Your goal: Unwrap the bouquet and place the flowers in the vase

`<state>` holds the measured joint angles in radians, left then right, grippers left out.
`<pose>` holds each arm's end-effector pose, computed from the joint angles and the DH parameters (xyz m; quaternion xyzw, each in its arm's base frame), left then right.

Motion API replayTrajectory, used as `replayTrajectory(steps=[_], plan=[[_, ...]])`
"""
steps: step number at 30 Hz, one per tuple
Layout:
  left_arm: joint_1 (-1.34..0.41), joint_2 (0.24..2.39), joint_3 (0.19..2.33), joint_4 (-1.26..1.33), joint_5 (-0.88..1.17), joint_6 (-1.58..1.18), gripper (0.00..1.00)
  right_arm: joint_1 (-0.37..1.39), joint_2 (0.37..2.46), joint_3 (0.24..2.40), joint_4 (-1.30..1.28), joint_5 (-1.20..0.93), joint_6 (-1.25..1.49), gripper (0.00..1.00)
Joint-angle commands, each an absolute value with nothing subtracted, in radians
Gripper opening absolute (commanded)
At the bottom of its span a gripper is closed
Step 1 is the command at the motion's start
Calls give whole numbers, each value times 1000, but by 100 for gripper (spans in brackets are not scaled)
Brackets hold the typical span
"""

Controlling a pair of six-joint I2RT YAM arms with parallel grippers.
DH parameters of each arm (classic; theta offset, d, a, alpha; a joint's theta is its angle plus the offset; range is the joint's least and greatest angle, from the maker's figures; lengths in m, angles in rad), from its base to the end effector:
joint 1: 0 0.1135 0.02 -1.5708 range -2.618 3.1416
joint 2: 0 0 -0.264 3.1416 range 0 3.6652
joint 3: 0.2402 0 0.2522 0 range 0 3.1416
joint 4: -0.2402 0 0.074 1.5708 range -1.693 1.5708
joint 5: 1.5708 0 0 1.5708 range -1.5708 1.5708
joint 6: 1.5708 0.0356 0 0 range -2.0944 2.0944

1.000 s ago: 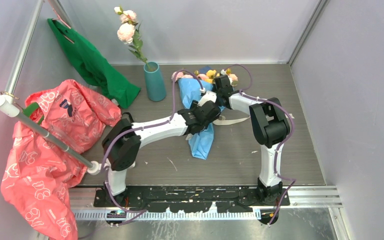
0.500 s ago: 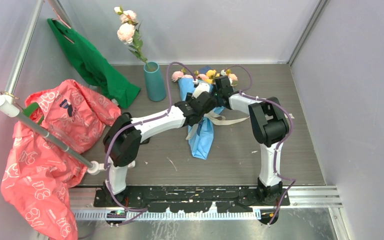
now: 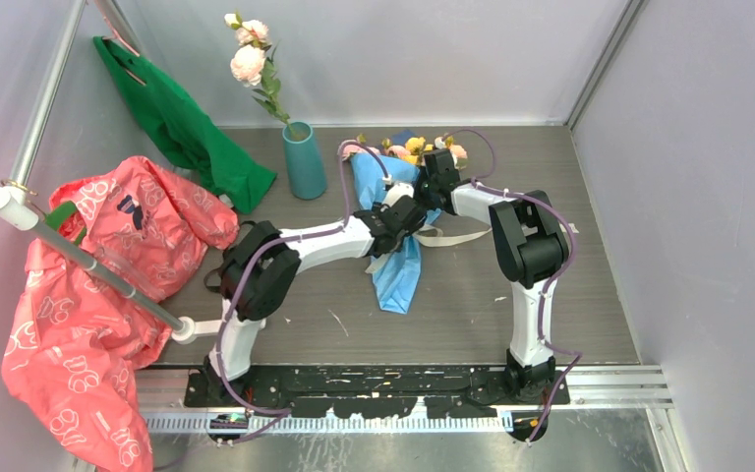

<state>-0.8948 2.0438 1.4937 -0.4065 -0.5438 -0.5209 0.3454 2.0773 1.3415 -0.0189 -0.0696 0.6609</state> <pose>0.2901 -0.3322 0.1862 0.0909 0.9173 0.0052 0.3877 0.4223 0.1546 0.1494 0.1305 0.9081 0.2192 0.3320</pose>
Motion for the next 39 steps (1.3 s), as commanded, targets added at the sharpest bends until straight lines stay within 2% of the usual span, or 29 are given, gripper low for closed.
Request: replayTrajectory(steps=[1, 7, 20, 32, 39], plan=[[-925, 2103, 1546, -363, -515, -543, 44, 338, 2116, 1321, -51, -46, 657, 1], [-928, 2130, 1560, -361, -503, -537, 44, 337, 2124, 1329, -52, -48, 654, 1], [-1011, 2015, 1586, -449, -632, -487, 45, 337, 2139, 1334, -46, -59, 658, 1], [-1026, 2083, 1577, -428, -579, -502, 45, 337, 2146, 1325, -38, -63, 661, 1], [-1015, 2064, 1514, -340, -465, -511, 43, 337, 2154, 1325, -35, -66, 663, 1]])
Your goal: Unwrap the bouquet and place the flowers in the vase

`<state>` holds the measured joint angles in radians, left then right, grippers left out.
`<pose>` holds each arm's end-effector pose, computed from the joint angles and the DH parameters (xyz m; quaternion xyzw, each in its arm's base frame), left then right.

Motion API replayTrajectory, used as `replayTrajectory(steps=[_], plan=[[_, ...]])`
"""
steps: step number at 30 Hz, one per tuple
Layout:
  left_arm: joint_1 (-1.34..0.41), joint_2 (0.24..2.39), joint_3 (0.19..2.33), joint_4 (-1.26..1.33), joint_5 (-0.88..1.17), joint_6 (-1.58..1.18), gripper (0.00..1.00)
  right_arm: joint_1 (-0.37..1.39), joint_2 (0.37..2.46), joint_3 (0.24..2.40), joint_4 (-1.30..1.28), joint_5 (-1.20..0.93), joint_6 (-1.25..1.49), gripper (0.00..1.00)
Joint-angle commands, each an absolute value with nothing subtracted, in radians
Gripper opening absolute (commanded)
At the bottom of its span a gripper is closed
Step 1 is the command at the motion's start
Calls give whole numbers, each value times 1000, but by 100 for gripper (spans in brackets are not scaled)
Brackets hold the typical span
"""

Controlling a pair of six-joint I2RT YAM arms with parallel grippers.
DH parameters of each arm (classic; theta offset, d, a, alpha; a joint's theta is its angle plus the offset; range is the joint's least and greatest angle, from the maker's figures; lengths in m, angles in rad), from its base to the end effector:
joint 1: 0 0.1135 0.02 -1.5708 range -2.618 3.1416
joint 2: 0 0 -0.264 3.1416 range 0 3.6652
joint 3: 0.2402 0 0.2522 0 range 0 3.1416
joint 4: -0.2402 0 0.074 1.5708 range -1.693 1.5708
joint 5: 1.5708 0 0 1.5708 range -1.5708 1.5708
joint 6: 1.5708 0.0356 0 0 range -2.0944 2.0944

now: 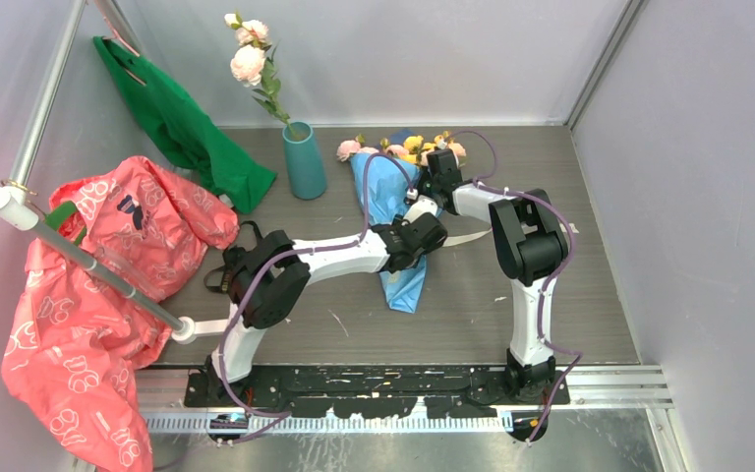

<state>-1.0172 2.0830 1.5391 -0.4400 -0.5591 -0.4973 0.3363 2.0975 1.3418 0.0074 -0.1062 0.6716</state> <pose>0.2515 -0.3709 0.1815 0.1594 0.9097 0.0010 0.3835 0.4257 0.1528 0.1430 0.1318 0.9060 0.2354 0.3261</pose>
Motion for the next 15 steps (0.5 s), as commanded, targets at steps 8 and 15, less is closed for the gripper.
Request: replayTrajectory(steps=[8, 15], plan=[[-980, 2090, 1499, -350, -453, -528, 2, 336, 2163, 1323, -28, -68, 664, 1], [-999, 2035, 1502, -406, -549, -489, 0, 336, 2182, 1330, -26, -73, 666, 1]])
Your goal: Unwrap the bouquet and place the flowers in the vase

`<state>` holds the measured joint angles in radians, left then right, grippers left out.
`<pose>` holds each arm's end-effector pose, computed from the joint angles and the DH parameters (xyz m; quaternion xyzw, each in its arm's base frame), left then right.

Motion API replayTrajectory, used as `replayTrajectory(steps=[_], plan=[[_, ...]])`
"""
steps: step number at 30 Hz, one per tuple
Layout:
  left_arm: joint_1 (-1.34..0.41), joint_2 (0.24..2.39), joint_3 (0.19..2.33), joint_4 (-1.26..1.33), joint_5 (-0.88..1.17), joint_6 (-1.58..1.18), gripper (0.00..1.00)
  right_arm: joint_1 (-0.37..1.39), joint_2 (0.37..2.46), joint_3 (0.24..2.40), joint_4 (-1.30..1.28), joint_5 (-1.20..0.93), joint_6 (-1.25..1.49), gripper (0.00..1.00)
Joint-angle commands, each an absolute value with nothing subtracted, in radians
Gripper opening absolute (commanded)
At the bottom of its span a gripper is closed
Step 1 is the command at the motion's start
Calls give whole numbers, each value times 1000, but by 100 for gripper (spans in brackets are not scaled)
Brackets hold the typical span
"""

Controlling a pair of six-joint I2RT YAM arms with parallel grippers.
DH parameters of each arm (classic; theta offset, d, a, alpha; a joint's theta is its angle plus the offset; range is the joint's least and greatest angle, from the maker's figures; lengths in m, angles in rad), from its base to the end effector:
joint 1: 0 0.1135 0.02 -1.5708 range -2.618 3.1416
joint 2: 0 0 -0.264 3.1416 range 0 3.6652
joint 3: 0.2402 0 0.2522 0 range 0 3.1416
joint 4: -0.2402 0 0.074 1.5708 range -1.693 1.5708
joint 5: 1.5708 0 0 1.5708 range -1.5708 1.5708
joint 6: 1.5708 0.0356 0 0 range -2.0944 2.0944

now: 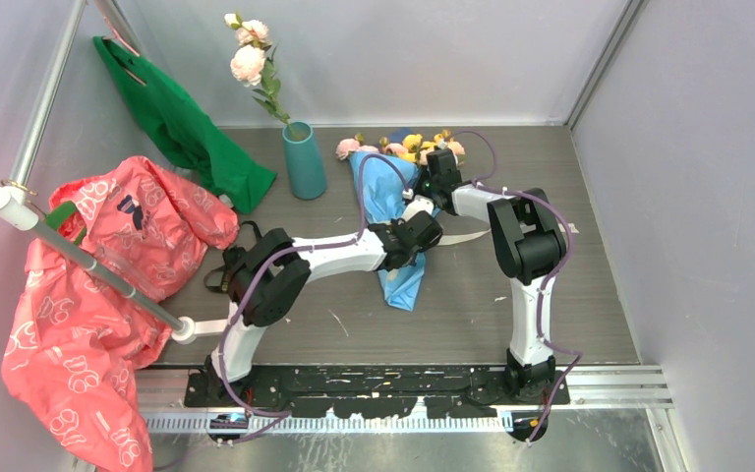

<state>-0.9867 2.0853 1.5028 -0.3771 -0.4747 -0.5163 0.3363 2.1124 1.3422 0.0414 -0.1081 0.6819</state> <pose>0.2607 -0.3649 0.1721 0.1472 0.9179 -0.0358 0.3668 0.4285 0.1539 0.1394 0.1350 0.9016 0.2419 0.3323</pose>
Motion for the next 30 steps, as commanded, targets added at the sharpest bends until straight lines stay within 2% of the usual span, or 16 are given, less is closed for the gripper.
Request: replayTrajectory(steps=[1, 10, 18, 23, 24, 25, 26, 27, 28, 30], plan=[[-1005, 2007, 1503, -421, -567, -477, 0, 335, 2183, 1332, -27, -73, 666, 1], [-1012, 1664, 1409, -561, -628, -452, 0, 336, 2178, 1342, -18, -89, 677, 1], [-1011, 1356, 1438, -983, -967, -547, 0, 337, 2167, 1370, -20, -109, 692, 1], [-1011, 1120, 1360, -1095, -1042, -695, 2, 342, 2168, 1401, -29, -128, 697, 1], [-1011, 1078, 1327, -1085, -1043, -709, 8, 345, 2165, 1403, -36, -125, 692, 1], [-1011, 1042, 1285, -1052, -1037, -708, 24, 348, 2159, 1405, -41, -118, 686, 1], [-1012, 1011, 1246, -1010, -1022, -699, 50, 353, 2146, 1405, -51, -108, 680, 1], [-1012, 991, 1213, -967, -1003, -691, 63, 360, 2130, 1398, -56, -90, 673, 4], [-1011, 982, 1184, -923, -980, -685, 79, 368, 2104, 1386, -57, -66, 663, 13], [-1012, 1008, 1156, -829, -930, -647, 97, 392, 2050, 1358, -64, -14, 625, 36]])
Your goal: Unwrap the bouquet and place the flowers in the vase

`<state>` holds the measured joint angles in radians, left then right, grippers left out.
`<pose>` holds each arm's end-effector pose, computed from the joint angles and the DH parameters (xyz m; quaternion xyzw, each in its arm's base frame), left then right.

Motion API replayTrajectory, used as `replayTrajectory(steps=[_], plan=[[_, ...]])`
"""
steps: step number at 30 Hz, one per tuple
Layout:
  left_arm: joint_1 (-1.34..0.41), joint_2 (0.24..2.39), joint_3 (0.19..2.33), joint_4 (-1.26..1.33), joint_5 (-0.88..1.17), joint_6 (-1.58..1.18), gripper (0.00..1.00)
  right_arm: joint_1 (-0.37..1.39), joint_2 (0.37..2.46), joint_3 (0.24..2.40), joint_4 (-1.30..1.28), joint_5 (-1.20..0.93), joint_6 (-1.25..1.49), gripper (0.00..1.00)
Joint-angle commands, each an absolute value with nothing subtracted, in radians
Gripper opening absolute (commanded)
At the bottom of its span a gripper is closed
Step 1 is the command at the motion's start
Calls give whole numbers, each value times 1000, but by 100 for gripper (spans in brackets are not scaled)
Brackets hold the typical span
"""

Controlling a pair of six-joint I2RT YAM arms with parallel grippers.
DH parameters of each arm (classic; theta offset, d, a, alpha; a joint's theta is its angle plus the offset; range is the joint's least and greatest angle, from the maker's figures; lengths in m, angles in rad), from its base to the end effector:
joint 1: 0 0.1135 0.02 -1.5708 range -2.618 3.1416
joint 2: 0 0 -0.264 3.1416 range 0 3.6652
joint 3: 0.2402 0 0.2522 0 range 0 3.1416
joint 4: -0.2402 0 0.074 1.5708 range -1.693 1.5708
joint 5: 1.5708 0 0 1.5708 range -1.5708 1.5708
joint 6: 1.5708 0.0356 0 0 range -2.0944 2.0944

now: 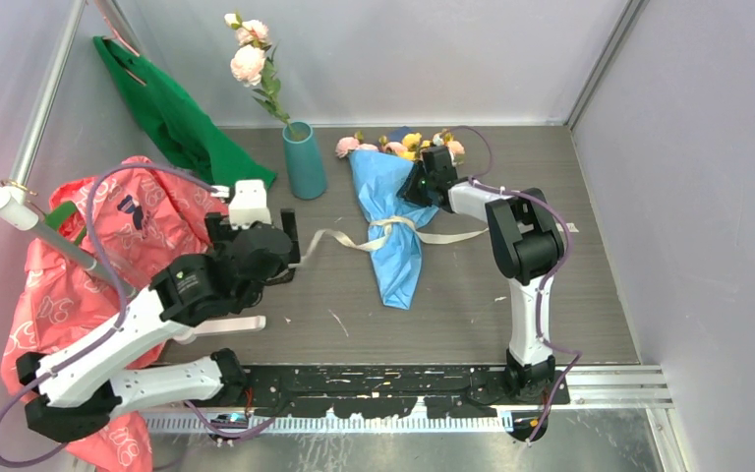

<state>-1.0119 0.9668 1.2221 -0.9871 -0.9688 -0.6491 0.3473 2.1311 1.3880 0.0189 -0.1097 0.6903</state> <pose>0.1108 -0.1218 0.3878 -0.0407 0.8292 0.0208 0.5571 0.4342 0.1613 0.1431 0.1332 0.9009 0.2468 0.3314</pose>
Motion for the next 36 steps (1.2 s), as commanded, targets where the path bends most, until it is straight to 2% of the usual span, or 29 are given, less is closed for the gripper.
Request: replayTrajectory(steps=[1, 3, 4, 10, 13, 20, 26, 36], plan=[[-1012, 1051, 1158, -806, -909, -640, 99, 408, 2023, 1352, -77, 14, 602, 50], [-1015, 1146, 1182, -769, -869, -619, 100, 442, 1980, 1357, -130, 81, 557, 60], [-1016, 1197, 1191, -741, -852, -612, 100, 458, 1960, 1360, -155, 104, 537, 62], [-1022, 1359, 1114, -394, -622, -597, 100, 548, 1895, 1394, -322, 262, 407, 59], [-1013, 1395, 1106, -302, -621, -593, 100, 568, 1862, 1382, -376, 319, 385, 55], [-834, 1494, 1153, -220, -522, -549, 100, 569, 1766, 1316, -376, 347, 424, 51], [-687, 1690, 1290, -205, -378, -547, 100, 569, 1716, 1279, -383, 317, 424, 51], [-673, 2017, 1607, -229, -195, -570, 100, 572, 1675, 1148, -331, 280, 459, 49]])
